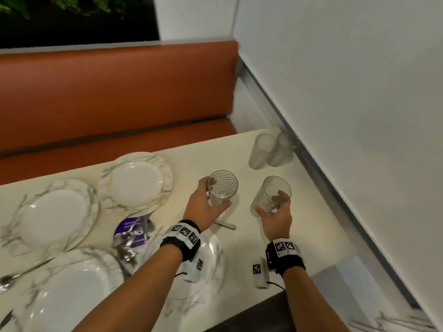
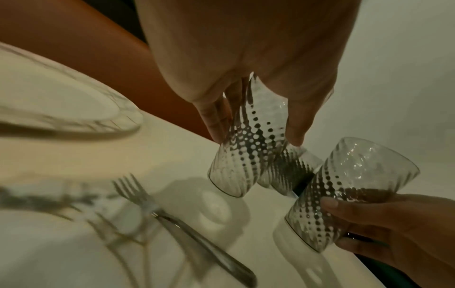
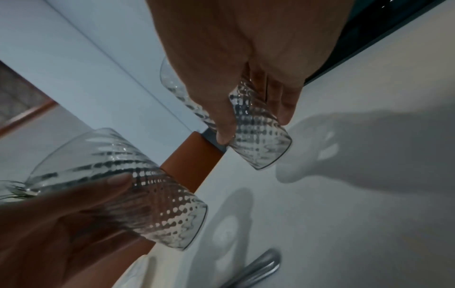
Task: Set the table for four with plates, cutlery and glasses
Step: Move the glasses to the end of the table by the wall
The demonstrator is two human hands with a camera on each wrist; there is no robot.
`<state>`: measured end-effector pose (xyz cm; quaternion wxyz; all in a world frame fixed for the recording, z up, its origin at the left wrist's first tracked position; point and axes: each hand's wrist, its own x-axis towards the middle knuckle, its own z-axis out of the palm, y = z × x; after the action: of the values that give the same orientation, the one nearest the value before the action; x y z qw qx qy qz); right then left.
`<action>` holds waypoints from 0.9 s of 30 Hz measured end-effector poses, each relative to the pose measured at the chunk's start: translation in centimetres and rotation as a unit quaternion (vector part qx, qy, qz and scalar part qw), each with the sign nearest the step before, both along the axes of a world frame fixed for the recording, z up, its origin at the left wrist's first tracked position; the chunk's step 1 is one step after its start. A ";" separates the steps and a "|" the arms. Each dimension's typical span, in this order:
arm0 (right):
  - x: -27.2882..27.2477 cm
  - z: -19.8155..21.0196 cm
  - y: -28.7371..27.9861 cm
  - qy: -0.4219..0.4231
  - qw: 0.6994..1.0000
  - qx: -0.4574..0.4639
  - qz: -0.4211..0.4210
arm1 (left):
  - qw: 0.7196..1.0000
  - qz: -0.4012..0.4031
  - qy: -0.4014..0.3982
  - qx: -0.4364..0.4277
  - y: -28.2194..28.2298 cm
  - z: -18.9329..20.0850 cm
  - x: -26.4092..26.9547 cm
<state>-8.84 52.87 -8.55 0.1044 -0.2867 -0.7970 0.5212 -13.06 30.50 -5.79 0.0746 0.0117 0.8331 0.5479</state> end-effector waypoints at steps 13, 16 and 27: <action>-4.5 -3.8 12.2 -0.001 0.999 -0.020 0.035 | 1.000 -0.006 -0.025 0.014 15.7 -4.0 -3.5; -6.4 -3.9 13.4 -0.001 0.999 -0.029 0.044 | 1.000 -0.009 -0.021 0.012 17.5 -4.0 -4.9; -12.5 -4.0 15.2 -0.010 0.997 -0.014 0.077 | 0.999 0.030 -0.018 -0.021 19.7 -5.0 -8.4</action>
<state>-21.32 68.10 -12.52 0.0522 -0.2308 -0.8106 0.5357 -21.50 50.19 -10.80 0.0733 -0.0241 0.8428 0.5326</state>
